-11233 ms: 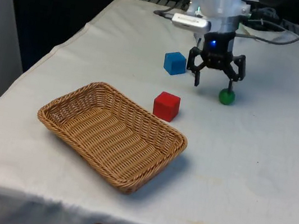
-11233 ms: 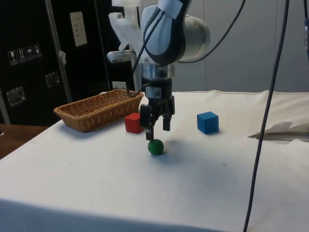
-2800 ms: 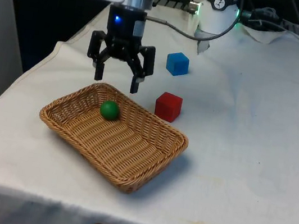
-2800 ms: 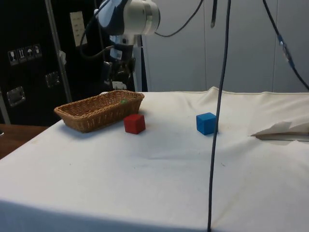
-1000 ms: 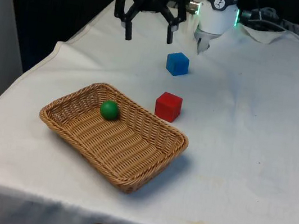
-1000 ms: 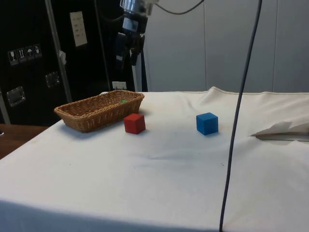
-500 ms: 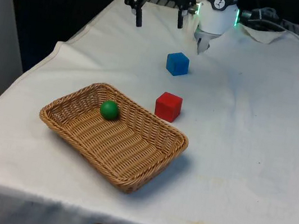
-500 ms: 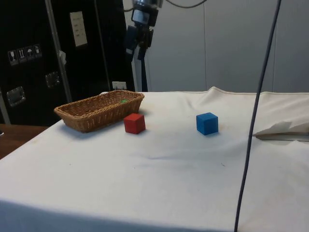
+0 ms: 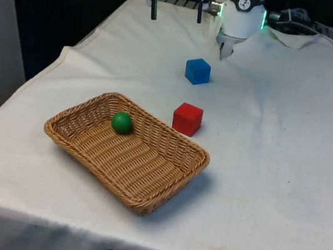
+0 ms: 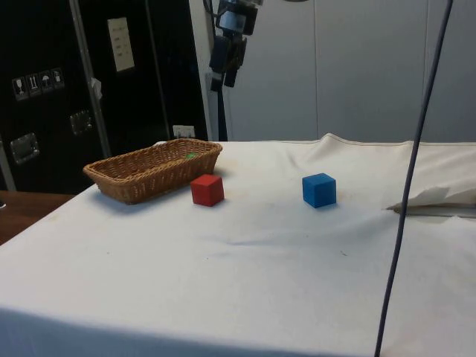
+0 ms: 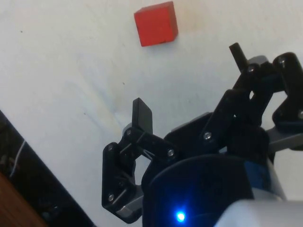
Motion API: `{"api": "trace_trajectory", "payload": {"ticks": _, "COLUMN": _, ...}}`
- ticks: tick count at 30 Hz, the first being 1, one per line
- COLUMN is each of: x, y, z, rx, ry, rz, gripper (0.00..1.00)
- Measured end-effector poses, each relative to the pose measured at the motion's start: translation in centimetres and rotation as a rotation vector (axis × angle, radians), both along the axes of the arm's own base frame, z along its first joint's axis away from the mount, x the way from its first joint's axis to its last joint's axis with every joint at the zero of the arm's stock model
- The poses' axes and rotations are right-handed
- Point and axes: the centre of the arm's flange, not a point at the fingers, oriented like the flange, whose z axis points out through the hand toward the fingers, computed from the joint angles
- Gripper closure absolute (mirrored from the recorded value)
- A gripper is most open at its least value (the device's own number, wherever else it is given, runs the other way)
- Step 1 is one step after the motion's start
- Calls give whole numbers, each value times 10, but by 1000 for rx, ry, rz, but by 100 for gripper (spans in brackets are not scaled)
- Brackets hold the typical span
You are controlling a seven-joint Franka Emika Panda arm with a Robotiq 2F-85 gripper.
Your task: Place all non-red objects into the basket.
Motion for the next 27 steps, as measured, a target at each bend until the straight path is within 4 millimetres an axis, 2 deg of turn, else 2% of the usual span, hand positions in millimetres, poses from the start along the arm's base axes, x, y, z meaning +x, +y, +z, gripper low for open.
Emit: {"api": "trace_trajectory", "payload": {"ticks": 27, "x": -33, "y": 2, "z": -1, "rx": -134, "ry": 32, "rz": 162, "gripper": 0}}
